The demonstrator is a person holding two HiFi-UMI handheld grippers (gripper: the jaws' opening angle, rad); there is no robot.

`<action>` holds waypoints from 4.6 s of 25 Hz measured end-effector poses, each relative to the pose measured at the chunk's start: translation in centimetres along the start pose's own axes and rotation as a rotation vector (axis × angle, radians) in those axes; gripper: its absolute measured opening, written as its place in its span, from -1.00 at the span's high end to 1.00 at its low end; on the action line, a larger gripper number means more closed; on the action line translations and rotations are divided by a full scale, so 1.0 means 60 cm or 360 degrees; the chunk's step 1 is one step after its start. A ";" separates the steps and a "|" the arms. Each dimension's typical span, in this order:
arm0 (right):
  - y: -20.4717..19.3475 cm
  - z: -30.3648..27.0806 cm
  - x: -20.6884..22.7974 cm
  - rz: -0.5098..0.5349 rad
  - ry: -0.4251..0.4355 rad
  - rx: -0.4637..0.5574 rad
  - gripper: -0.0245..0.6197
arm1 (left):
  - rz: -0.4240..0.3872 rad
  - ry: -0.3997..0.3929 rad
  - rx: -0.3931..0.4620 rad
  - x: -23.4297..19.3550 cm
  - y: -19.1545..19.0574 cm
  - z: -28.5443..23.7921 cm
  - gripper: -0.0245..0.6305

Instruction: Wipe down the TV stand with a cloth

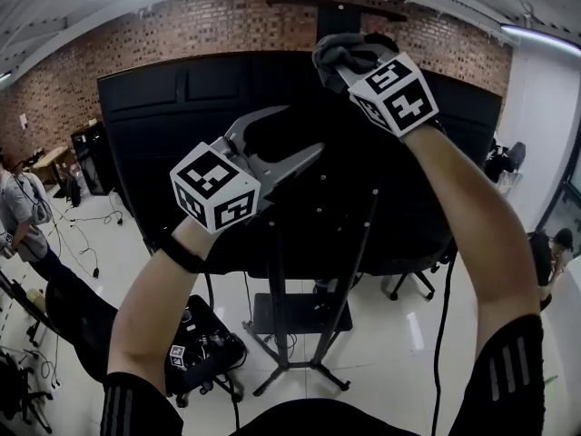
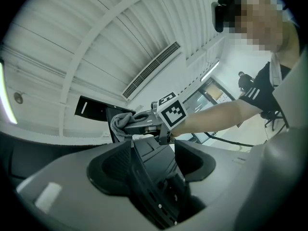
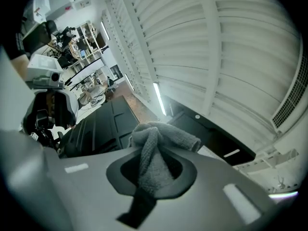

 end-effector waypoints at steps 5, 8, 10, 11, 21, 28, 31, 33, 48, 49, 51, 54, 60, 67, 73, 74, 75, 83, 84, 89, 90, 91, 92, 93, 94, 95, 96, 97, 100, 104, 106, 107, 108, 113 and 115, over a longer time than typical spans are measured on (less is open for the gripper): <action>-0.037 0.008 -0.061 0.0106 0.0072 -0.0071 0.86 | 0.0037 -0.0008 -0.0001 0.023 -0.027 0.005 0.01; -0.071 0.011 -0.103 0.0162 0.0123 -0.0132 0.86 | 0.0050 -0.0002 -0.0013 0.037 -0.048 0.011 0.01; -0.092 0.012 -0.129 0.0197 0.0160 -0.0172 0.86 | 0.0072 0.0004 -0.0023 0.045 -0.064 0.015 0.01; -0.102 0.013 -0.143 0.0214 0.0179 -0.0194 0.86 | 0.0085 0.0008 -0.0029 0.048 -0.072 0.017 0.01; -0.170 0.011 -0.261 0.0611 0.0239 -0.0323 0.86 | 0.0140 0.0065 -0.0112 0.082 -0.156 0.043 0.01; -0.224 0.013 -0.336 0.1122 0.0160 -0.0397 0.85 | 0.0165 0.0110 -0.0186 0.114 -0.231 0.074 0.01; -0.233 0.017 -0.363 0.1216 0.0202 -0.0422 0.86 | 0.0210 0.0121 -0.0194 0.129 -0.250 0.088 0.01; -0.244 0.017 -0.385 0.1285 0.0238 -0.0457 0.86 | 0.0236 0.0122 -0.0200 0.137 -0.258 0.094 0.01; -0.378 0.029 -0.562 0.1386 0.0451 -0.0627 0.86 | 0.0438 0.0087 -0.0317 0.208 -0.365 0.124 0.01; -0.388 0.030 -0.571 0.1372 0.0466 -0.0641 0.86 | 0.0450 0.0085 -0.0323 0.212 -0.371 0.126 0.01; -0.405 0.032 -0.588 0.1346 0.0498 -0.0670 0.86 | 0.0483 0.0086 -0.0338 0.220 -0.384 0.131 0.01; -0.427 0.036 -0.611 0.1309 0.0546 -0.0703 0.86 | 0.0528 0.0088 -0.0363 0.233 -0.401 0.138 0.01; -0.448 0.045 -0.638 0.1190 0.0623 -0.0715 0.86 | 0.0575 0.0085 -0.0404 0.252 -0.422 0.148 0.01; -0.364 0.111 -0.584 0.0622 0.0582 -0.0459 0.86 | 0.0590 0.0082 -0.0348 0.259 -0.397 0.149 0.01; -0.314 0.174 -0.492 0.0450 0.0469 -0.0339 0.86 | 0.0489 -0.0001 -0.0220 0.259 -0.330 0.094 0.01; -0.308 0.183 -0.473 0.0424 0.0445 -0.0325 0.86 | 0.0465 -0.0014 -0.0203 0.258 -0.319 0.082 0.01; -0.303 0.192 -0.454 0.0408 0.0421 -0.0314 0.86 | 0.0442 -0.0026 -0.0191 0.257 -0.309 0.070 0.01; -0.332 0.232 -0.316 0.0292 0.0267 -0.0364 0.84 | 0.0396 -0.0070 -0.0086 0.263 -0.245 -0.011 0.00; -0.344 0.232 -0.303 0.0264 0.0267 -0.0380 0.84 | 0.0388 -0.0075 -0.0083 0.268 -0.242 -0.019 0.00; -0.392 0.214 -0.252 0.0225 0.0252 -0.0458 0.84 | 0.0363 -0.0079 -0.0100 0.287 -0.235 -0.047 0.00; -0.399 0.207 -0.247 0.0221 0.0264 -0.0471 0.84 | 0.0361 -0.0076 -0.0105 0.289 -0.235 -0.051 0.00; -0.406 0.200 -0.244 0.0218 0.0283 -0.0483 0.84 | 0.0358 -0.0070 -0.0113 0.290 -0.236 -0.055 0.00; -0.412 0.192 -0.242 0.0221 0.0301 -0.0492 0.84 | 0.0357 -0.0063 -0.0121 0.291 -0.237 -0.058 0.00; -0.418 0.183 -0.241 0.0231 0.0316 -0.0499 0.84 | 0.0358 -0.0054 -0.0128 0.292 -0.239 -0.062 0.00; -0.423 0.175 -0.241 0.0245 0.0324 -0.0504 0.84 | 0.0361 -0.0045 -0.0135 0.292 -0.242 -0.066 0.00; -0.428 0.167 -0.240 0.0258 0.0328 -0.0508 0.84 | 0.0366 -0.0037 -0.0141 0.292 -0.245 -0.068 0.00; -0.433 0.159 -0.240 0.0269 0.0330 -0.0511 0.84 | 0.0373 -0.0028 -0.0148 0.293 -0.248 -0.071 0.00; -0.438 0.153 -0.240 0.0277 0.0333 -0.0515 0.84 | 0.0379 -0.0020 -0.0157 0.294 -0.252 -0.073 0.00; -0.451 0.144 -0.239 0.0306 0.0342 -0.0506 0.85 | 0.0391 0.0002 -0.0186 0.298 -0.265 -0.081 0.00; -0.459 0.153 -0.234 0.0384 0.0321 -0.0491 0.85 | 0.0402 0.0015 -0.0205 0.307 -0.276 -0.095 0.00; -0.476 0.164 -0.227 0.0378 0.0305 -0.0502 0.85 | 0.0404 0.0008 -0.0212 0.315 -0.281 -0.104 0.00; -0.486 0.171 -0.221 0.0368 0.0298 -0.0512 0.85 | 0.0404 0.0003 -0.0215 0.319 -0.283 -0.110 0.00; -0.496 0.177 -0.215 0.0360 0.0290 -0.0522 0.85 | 0.0405 -0.0001 -0.0217 0.322 -0.285 -0.116 0.00; -0.547 0.210 -0.179 0.0310 0.0262 -0.0577 0.85 | 0.0416 -0.0031 -0.0220 0.340 -0.289 -0.150 0.00; -0.565 0.223 -0.166 0.0306 0.0242 -0.0600 0.85 | 0.0414 -0.0047 -0.0219 0.348 -0.289 -0.165 0.00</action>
Point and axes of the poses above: the fingertips, and each gripper's own axes: z backward along the fingers, x to its right, y out of its top, the point moved 4 cm from there along z, backward along the fingers, and after that the axes turned 4 degrees about -x, right-handed, at the moved point
